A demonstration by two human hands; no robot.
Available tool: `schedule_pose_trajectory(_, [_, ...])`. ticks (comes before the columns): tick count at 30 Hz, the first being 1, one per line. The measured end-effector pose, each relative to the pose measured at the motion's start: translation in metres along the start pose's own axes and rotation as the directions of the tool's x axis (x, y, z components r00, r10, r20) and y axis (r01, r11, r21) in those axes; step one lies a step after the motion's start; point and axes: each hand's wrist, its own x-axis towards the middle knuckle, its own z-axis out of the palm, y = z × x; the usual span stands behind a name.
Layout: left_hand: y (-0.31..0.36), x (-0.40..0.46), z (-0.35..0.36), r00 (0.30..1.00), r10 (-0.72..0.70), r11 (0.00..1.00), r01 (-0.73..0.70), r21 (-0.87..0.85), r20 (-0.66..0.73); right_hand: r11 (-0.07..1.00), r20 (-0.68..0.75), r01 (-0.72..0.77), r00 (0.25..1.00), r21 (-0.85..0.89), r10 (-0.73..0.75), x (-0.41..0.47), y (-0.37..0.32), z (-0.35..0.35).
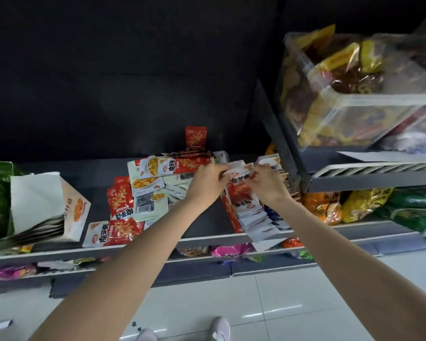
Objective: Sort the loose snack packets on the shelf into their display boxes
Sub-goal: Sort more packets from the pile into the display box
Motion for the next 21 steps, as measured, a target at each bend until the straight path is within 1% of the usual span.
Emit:
schedule_pose_trajectory(3, [-0.005,-0.006,0.01,0.982,-0.067,0.995,0.078,-0.059,0.175,0.978,0.17,0.003,0.985,-0.207,0.033,0.001,0.017,0.002])
schedule_pose_trajectory(5, [-0.009,-0.008,0.011,0.964,-0.104,0.976,0.147,-0.16,0.245,0.949,0.202,0.028,0.979,-0.316,0.039,0.002,0.021,0.001])
schedule_pose_trajectory(6, [-0.01,-0.009,0.009,0.958,-0.123,0.963,0.178,-0.202,0.258,0.943,0.199,0.037,0.979,-0.331,0.031,0.003,0.021,0.002])
schedule_pose_trajectory(8, [-0.013,-0.011,0.005,0.942,-0.162,0.932,0.244,-0.268,0.293,0.951,0.178,0.041,0.984,-0.306,0.015,0.005,0.017,0.003])
schedule_pose_trajectory(10, [-0.015,-0.012,0.0,0.928,-0.168,0.925,0.265,-0.273,0.331,0.969,0.165,0.036,0.986,-0.244,0.005,0.007,0.011,0.005])
schedule_pose_trajectory(11, [-0.017,-0.011,-0.001,0.93,-0.161,0.935,0.25,-0.25,0.331,0.973,0.167,0.033,0.986,-0.227,0.005,0.008,0.01,0.007])
schedule_pose_trajectory(13, [-0.02,-0.009,-0.002,0.95,-0.13,0.97,0.181,-0.162,0.283,0.98,0.173,0.019,0.985,-0.199,0.016,0.011,0.008,0.009])
schedule_pose_trajectory(15, [-0.022,-0.008,0.003,0.982,-0.08,0.995,0.089,-0.049,0.172,0.992,0.141,-0.018,0.989,-0.123,0.035,0.015,0.01,0.011])
schedule_pose_trajectory(17, [-0.02,-0.009,0.011,0.999,0.02,0.999,-0.021,0.03,0.05,0.999,0.07,-0.032,0.997,-0.032,0.034,0.017,0.017,0.012])
schedule_pose_trajectory(18, [-0.019,-0.011,0.015,0.996,0.092,0.993,-0.093,0.074,0.02,1.0,0.045,-0.023,0.999,-0.012,0.023,0.017,0.02,0.011])
schedule_pose_trajectory(19, [-0.019,-0.013,0.02,0.988,0.151,0.981,-0.154,0.116,0.036,1.0,0.052,-0.008,0.999,-0.008,0.009,0.016,0.024,0.01])
schedule_pose_trajectory(20, [-0.02,-0.015,0.024,0.978,0.19,0.967,-0.201,0.153,0.087,1.0,0.09,0.019,0.996,-0.017,-0.017,0.014,0.029,0.01])
schedule_pose_trajectory(21, [-0.021,-0.018,0.028,0.967,0.194,0.958,-0.223,0.183,0.162,0.998,0.152,0.049,0.987,-0.042,-0.042,0.011,0.033,0.01])
